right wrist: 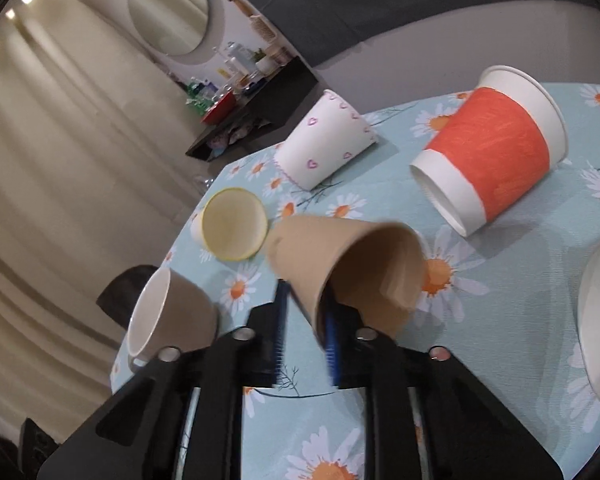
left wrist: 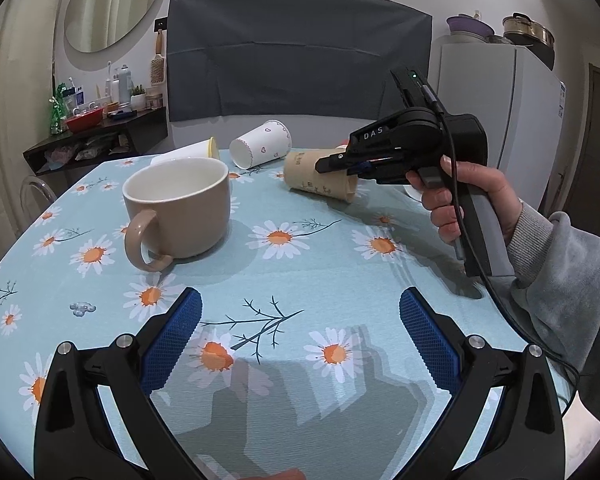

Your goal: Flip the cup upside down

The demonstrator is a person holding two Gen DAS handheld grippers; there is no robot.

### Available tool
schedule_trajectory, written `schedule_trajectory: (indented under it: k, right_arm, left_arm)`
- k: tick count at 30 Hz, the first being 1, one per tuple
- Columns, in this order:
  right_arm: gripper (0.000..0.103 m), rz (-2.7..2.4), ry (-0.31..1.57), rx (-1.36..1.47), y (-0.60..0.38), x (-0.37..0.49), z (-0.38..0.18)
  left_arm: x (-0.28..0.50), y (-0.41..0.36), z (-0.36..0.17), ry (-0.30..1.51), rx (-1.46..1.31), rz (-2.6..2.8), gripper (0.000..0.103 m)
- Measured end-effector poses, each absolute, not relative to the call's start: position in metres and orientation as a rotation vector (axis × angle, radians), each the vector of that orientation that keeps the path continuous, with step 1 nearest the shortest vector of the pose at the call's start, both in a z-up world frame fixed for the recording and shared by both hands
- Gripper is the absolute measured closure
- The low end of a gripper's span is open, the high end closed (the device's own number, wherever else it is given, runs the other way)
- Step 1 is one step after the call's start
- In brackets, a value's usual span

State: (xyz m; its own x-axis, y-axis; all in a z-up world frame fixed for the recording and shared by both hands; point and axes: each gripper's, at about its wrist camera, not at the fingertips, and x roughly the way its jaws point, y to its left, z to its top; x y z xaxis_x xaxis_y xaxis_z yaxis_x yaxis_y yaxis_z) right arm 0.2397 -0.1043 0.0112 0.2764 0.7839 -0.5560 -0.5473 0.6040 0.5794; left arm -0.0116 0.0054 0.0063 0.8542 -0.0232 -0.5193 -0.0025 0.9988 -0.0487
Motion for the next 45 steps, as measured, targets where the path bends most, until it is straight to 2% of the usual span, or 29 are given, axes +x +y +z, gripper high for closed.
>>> schedule_trajectory:
  k: [10, 21, 27, 28, 29, 30, 31, 32, 34, 36, 41, 45]
  right_arm:
    - [0.1, 1.016, 0.917, 0.254, -0.108, 0.184, 0.024]
    - [0.1, 1.007, 0.925, 0.324, -0.169, 0.117, 0.01]
    - [0.095, 1.031, 0.935, 0.346, -0.182, 0.103, 0.005]
    - [0.092, 1.029, 0.93, 0.34, -0.184, 0.101, 0.007]
    - [0.081, 1.019, 0.928, 0.331, -0.186, 0.099, 0.008]
    - [0.056, 1.005, 0.93, 0.325, -0.189, 0.097, 0.01]
    - [0.042, 0.986, 0.931, 0.324, -0.194, 0.094, 0.01]
    - [0.033, 0.972, 0.926, 0.318, -0.198, 0.09, 0.012]
    - [0.03, 0.951, 0.928, 0.292, -0.206, 0.083, 0.015]
    - [0.015, 0.928, 0.926, 0.272, -0.216, 0.071, 0.017]
    - [0.014, 0.779, 0.797, 0.129, -0.244, 0.039, 0.028]
    - [0.011, 0.729, 0.761, 0.104, -0.265, 0.033, 0.024]
  left_arm:
    - [-0.009, 0.005, 0.005, 0.554, -0.046, -0.005, 0.006]
    - [-0.009, 0.005, 0.004, 0.556, -0.041, -0.002, 0.006]
    - [-0.011, 0.004, 0.003, 0.548, -0.034, 0.003, 0.006]
    - [-0.011, 0.003, 0.003, 0.547, -0.032, 0.012, 0.006]
    - [-0.011, 0.003, 0.004, 0.547, -0.031, 0.018, 0.006]
    - [-0.012, 0.003, 0.004, 0.545, -0.032, 0.02, 0.006]
    - [-0.013, 0.003, 0.004, 0.542, -0.032, 0.021, 0.006]
    - [-0.013, 0.004, 0.004, 0.54, -0.033, 0.024, 0.006]
    - [-0.013, 0.003, 0.004, 0.545, -0.031, 0.034, 0.006]
    - [-0.01, 0.004, 0.004, 0.562, -0.033, 0.036, 0.006]
    - [-0.003, 0.005, 0.001, 0.609, -0.038, 0.039, 0.006]
    - [-0.008, 0.004, 0.007, 0.561, -0.032, 0.052, 0.006]
